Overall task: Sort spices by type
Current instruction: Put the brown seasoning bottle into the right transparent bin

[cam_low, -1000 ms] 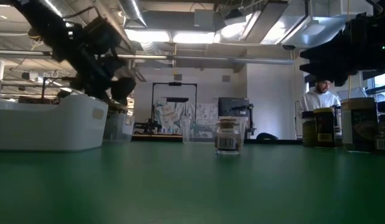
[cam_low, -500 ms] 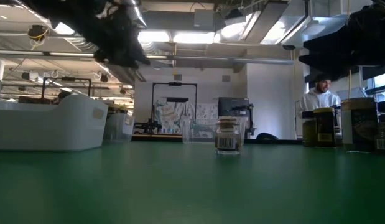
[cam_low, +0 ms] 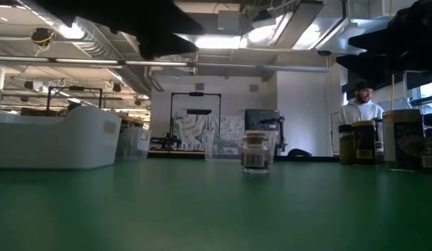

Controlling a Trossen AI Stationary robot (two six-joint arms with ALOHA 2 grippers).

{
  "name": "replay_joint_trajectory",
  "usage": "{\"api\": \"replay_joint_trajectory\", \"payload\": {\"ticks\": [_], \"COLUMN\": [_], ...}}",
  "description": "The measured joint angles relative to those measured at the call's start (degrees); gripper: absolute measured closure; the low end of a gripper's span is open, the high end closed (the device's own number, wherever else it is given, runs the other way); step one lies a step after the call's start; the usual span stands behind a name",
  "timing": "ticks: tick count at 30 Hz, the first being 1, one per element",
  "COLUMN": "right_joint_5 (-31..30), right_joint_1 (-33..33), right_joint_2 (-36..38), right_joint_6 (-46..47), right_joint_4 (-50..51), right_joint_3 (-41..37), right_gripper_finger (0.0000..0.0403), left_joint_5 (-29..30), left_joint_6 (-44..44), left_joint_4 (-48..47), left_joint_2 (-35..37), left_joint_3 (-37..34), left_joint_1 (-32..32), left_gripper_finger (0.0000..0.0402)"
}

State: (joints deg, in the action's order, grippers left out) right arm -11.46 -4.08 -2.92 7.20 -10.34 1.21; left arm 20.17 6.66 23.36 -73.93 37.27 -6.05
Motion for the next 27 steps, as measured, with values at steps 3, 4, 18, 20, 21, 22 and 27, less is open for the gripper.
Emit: {"api": "replay_joint_trajectory", "payload": {"ticks": [3,4,18,20,21,22,27], "right_joint_5": [0.5,0.5,0.5,0.5,0.5,0.5,0.5], "right_joint_1": [0.0,0.0,0.0,0.0,0.0,0.0,0.0], "right_joint_2": [0.0,0.0,0.0,0.0,0.0,0.0,0.0], "right_joint_6": [-0.1,-0.1,0.0,0.0,0.0,0.0,0.0], "right_joint_4": [0.6,0.9,3.4,4.4,4.6,4.6,3.9], "right_joint_3": [0.0,0.0,0.0,0.0,0.0,0.0,0.0], "right_gripper_finger": [0.0123,0.0123,0.0123,0.0123,0.0123,0.0123,0.0123], "left_joint_5": [-0.2,-0.2,-0.2,-0.2,-0.2,-0.3,-2.3], "left_joint_6": [0.6,0.2,-0.8,-0.7,-0.7,-0.7,-0.9], "left_joint_4": [-1.3,-1.9,-7.6,-7.0,-6.5,-5.7,-5.5], "left_joint_2": [-6.4,-8.5,-27.3,-28.7,-29.4,-30.2,-32.6], "left_joint_3": [4.7,6.6,19.9,20.2,20.2,20.2,21.5], "left_joint_1": [-1.0,-1.3,-1.9,-1.9,-1.9,-1.8,-1.5], "left_gripper_finger": [0.0102,0.0102,0.0102,0.0102,0.0102,0.0102,0.0102]}}
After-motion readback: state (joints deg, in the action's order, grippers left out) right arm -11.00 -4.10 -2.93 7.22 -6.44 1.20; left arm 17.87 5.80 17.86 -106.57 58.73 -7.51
